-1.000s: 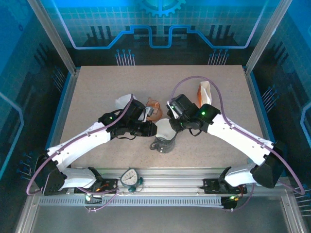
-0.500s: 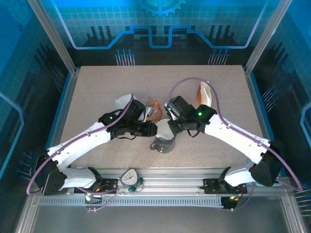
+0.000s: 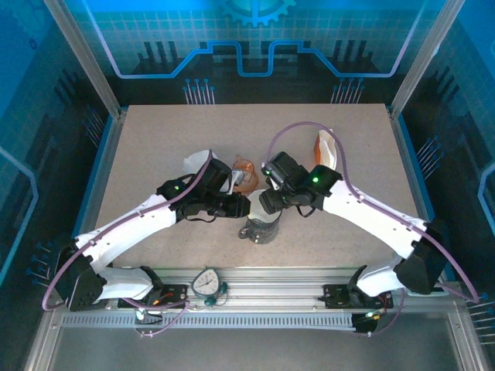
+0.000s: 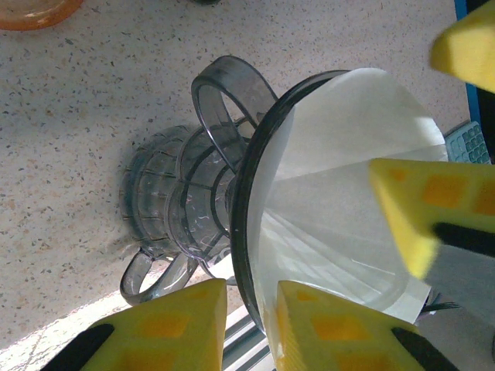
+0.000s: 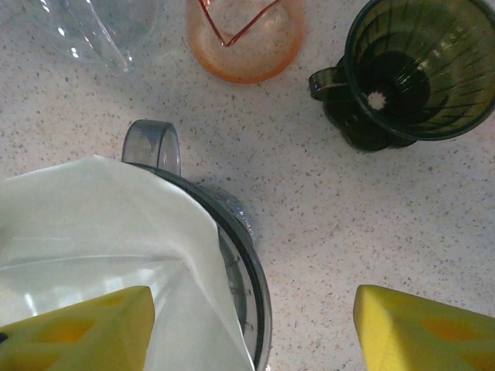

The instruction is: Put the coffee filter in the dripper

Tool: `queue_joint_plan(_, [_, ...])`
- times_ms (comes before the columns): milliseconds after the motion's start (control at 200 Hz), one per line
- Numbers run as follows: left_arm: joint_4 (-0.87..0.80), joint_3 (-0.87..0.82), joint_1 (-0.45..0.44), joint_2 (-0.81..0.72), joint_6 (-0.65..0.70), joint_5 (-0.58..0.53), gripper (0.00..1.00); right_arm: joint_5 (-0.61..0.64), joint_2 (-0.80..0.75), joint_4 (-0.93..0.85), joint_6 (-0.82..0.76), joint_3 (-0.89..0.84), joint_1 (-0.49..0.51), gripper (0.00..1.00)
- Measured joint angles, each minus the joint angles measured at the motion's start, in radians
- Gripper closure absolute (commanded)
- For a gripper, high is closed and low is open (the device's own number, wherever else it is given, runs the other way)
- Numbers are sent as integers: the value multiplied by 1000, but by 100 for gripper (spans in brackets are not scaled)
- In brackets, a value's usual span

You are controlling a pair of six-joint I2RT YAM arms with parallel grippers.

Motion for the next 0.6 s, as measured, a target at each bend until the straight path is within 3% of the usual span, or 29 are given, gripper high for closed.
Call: queue_joint_plan(600, [0,-2,0,0,-1,0,71,-34,130,39,1,-47,0,30])
